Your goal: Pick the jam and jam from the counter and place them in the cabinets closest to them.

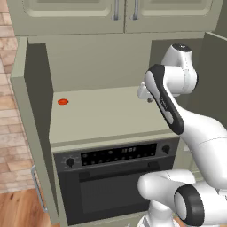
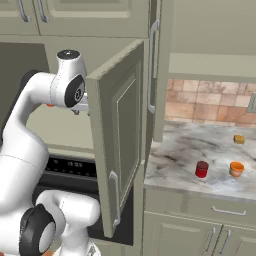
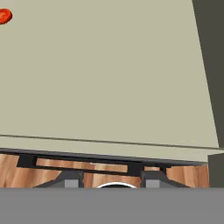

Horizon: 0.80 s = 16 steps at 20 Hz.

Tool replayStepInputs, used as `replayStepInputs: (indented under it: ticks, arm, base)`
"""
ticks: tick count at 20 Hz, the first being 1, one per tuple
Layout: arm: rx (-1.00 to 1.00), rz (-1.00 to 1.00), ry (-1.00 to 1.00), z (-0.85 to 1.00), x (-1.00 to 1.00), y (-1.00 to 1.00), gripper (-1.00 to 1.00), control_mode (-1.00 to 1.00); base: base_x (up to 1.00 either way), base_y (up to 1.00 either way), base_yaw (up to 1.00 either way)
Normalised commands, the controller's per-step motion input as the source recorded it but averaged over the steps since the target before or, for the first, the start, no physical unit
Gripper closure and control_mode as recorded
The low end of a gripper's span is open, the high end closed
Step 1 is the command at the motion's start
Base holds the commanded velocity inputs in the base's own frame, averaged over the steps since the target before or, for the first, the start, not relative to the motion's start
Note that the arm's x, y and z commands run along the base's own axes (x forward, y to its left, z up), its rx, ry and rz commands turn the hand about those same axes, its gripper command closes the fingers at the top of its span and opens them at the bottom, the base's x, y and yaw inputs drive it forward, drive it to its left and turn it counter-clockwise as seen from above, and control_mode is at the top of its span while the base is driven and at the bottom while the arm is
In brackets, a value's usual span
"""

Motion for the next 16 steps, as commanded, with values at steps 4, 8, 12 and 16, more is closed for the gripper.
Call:
replayStepInputs:
  ticks: [4,8,12,16]
  arm:
    - [0.00,0.00,-0.02,0.00,-0.14,0.00,-1.00,-1.00]
    - [0.00,0.00,0.00,0.00,0.00,0.00,-1.00,-1.00]
    - [0.00,0.00,0.00,0.00,0.00,0.00,-1.00,-1.00]
    - [0.00,0.00,0.00,0.00,0.00,0.00,-1.00,1.00]
  base:
    - [0.00,0.00,0.00]
    - [0.00,0.00,0.00]
    - [0.00,0.00,0.00]
    - [-0.04,0.00,0.00]
